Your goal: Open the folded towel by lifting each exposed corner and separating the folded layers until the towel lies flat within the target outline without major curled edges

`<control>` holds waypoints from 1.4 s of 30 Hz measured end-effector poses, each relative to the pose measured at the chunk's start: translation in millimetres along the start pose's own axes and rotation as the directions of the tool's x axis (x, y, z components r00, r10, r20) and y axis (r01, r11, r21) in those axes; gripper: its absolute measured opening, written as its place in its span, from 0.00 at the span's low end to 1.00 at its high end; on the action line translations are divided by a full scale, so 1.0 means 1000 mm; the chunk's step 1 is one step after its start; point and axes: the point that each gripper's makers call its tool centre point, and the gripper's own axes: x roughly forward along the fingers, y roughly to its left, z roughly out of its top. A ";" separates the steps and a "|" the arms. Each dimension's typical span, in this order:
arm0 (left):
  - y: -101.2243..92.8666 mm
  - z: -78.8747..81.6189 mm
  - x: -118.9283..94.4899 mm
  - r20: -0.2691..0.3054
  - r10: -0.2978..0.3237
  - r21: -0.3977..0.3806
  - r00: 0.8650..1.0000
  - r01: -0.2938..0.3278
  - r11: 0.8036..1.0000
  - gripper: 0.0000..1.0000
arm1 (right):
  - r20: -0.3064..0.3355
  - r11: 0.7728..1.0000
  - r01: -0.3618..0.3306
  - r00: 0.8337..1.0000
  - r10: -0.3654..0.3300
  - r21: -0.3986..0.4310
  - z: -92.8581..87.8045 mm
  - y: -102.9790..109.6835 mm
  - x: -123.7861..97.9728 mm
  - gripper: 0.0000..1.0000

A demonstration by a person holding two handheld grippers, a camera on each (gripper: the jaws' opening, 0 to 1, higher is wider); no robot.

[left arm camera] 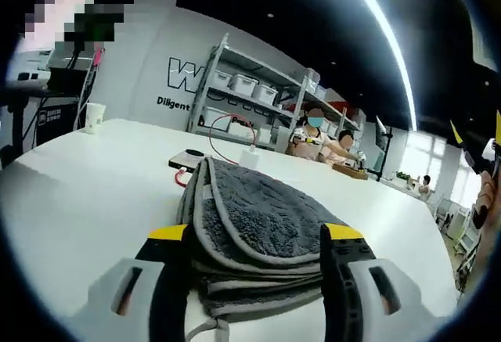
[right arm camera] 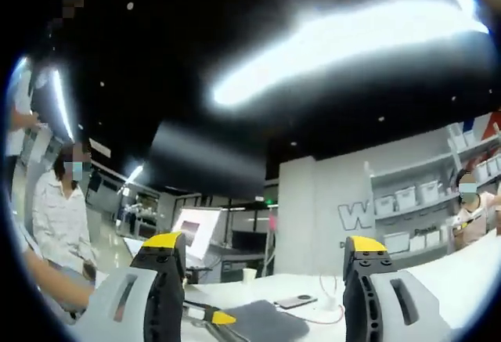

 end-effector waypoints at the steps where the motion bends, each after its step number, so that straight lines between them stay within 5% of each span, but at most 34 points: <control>1: -0.002 -0.001 0.000 -0.004 -0.003 0.015 1.000 0.003 1.000 0.65 | -0.004 1.000 0.003 1.000 -0.003 -0.022 -0.004 -0.004 0.007 0.81; 5: -0.011 0.000 -0.004 0.014 -0.020 0.014 1.000 0.020 1.000 0.58 | -0.065 0.999 0.001 0.998 0.002 0.041 -0.026 -0.009 0.028 0.82; 13: -0.015 0.005 -0.003 0.033 -0.047 0.042 0.998 0.046 0.998 0.43 | -0.104 0.999 0.007 0.995 -0.003 0.034 -0.057 -0.014 0.063 0.82; 19: -0.029 0.004 -0.004 0.032 -0.112 0.037 0.993 0.110 0.993 0.23 | -0.173 0.998 0.019 0.985 -0.008 0.060 -0.093 -0.015 0.078 0.81; 26: -0.032 0.010 -0.007 0.065 -0.122 0.061 0.990 0.118 0.991 0.19 | -0.252 0.999 0.011 0.968 -0.002 0.035 -0.128 -0.004 0.090 0.82; 32: -0.030 0.013 -0.010 0.080 -0.137 0.016 0.987 0.136 0.991 0.11 | -0.258 0.999 -0.023 0.966 0.030 0.030 -0.138 0.011 0.094 0.80; 34: -0.031 0.012 -0.010 0.081 -0.148 0.008 0.986 0.148 0.989 0.10 | -0.242 0.975 -0.023 0.967 0.078 0.221 -0.138 0.030 0.093 0.76; 35: -0.032 0.013 -0.009 0.084 -0.148 0.022 0.985 0.147 0.989 0.09 | -0.242 0.992 -0.074 0.965 0.098 0.104 -0.139 0.037 0.095 0.76; 37: -0.034 0.014 -0.009 0.088 -0.151 0.048 0.985 0.148 0.988 0.08 | -0.262 0.998 -0.062 0.963 0.063 0.011 -0.146 0.035 0.097 0.80; 42: -0.034 0.015 -0.009 0.094 -0.152 0.057 0.984 0.147 0.987 0.06 | -0.289 0.998 -0.034 0.956 0.048 0.056 -0.157 0.026 0.100 0.77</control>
